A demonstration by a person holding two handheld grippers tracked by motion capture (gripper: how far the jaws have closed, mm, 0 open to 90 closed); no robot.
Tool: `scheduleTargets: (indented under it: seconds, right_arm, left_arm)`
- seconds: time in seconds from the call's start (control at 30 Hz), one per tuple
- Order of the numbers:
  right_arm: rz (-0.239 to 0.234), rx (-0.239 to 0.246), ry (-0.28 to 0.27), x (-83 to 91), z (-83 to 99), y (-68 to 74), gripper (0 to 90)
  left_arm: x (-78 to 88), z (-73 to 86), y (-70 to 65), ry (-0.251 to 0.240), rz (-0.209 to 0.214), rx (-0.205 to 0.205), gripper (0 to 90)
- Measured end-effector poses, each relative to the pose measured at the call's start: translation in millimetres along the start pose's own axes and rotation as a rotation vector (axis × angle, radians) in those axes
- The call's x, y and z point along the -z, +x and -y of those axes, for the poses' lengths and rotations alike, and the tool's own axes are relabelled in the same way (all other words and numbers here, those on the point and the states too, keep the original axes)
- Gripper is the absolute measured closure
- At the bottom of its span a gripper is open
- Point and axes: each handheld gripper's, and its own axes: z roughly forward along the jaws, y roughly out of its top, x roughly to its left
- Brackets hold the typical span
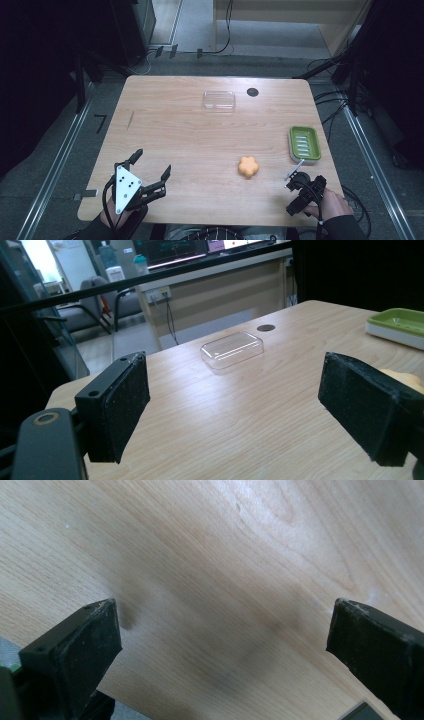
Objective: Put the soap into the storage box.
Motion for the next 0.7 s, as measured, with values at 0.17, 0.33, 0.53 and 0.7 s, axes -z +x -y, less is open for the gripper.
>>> scheduleTargets:
  seconds: [0.17, 0.33, 0.53, 0.7]
  right_arm:
    - [0.003, 0.011, -0.008, 0.8, -1.3, 0.8, 0.9]
    - [-0.001, 0.008, -0.02, 2.1, -4.7, 0.4, 0.9]
    - [0.003, 0.026, -0.041, 5.4, -14.8, 3.3, 0.9]
    - [-0.01, 0.047, -0.068, 9.8, -29.7, 9.9, 0.9]
  left_arm:
    - [0.7, 0.1, -1.2, 0.002, -0.003, -0.017, 13.5]
    - [3.2, 0.6, -1.9, 0.02, -0.012, -0.032, 13.5]
    - [7.3, 1.2, -1.9, 0.026, -0.032, -0.032, 13.5]
    - [12.0, 2.4, 1.3, 0.018, -0.049, -0.013, 13.5]
